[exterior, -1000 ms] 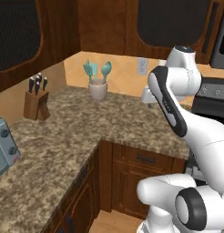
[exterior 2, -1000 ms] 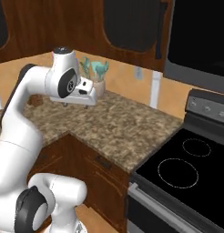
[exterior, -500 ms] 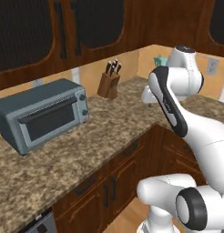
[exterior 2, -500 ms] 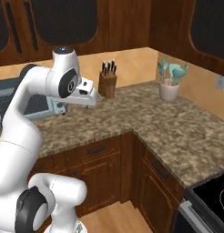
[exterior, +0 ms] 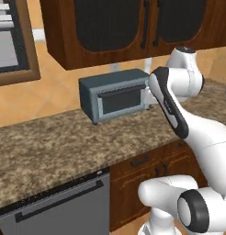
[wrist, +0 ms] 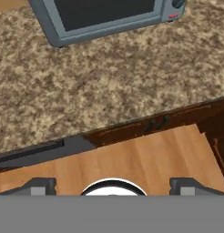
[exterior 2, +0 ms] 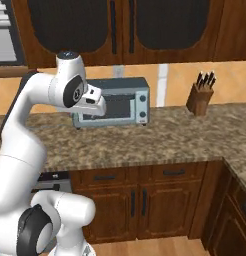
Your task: Navigate to the sink.
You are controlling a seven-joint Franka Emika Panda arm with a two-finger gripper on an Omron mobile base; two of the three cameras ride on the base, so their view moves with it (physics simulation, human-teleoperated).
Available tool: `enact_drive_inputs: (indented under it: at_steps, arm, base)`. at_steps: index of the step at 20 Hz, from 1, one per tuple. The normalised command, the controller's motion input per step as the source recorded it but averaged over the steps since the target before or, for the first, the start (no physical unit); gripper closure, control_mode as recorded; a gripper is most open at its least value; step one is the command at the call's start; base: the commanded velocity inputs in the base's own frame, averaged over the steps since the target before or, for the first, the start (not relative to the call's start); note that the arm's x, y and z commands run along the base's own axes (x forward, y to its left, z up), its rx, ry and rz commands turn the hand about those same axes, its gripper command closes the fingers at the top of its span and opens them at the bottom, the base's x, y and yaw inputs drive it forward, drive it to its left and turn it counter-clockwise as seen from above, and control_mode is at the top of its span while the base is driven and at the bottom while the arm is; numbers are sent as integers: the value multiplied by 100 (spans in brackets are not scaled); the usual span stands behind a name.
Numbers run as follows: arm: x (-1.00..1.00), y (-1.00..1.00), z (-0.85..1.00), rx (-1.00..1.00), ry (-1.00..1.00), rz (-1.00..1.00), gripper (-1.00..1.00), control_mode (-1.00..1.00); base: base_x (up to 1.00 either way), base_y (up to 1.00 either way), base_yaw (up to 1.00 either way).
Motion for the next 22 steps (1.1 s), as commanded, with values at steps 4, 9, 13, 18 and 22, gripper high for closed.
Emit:
enact_drive_inputs:
  at_steps: [4, 9, 13, 18, 22]
  arm:
    - [0, 0, 0, 0, 0, 0, -100, 100]
    - [0, 0, 0, 0, 0, 0, -100, 100]
    - [0, 0, 0, 0, 0, 0, -100, 100]
    - [0, 0, 0, 0, 0, 0, -100, 100]
    - [0, 0, 0, 0, 0, 0, -100, 100]
  base:
    - [-34, 54, 48]
    - [-7, 70, 11]
    - [0, 98, 0]
    - [-17, 100, 0]
    - [-23, 100, 0]
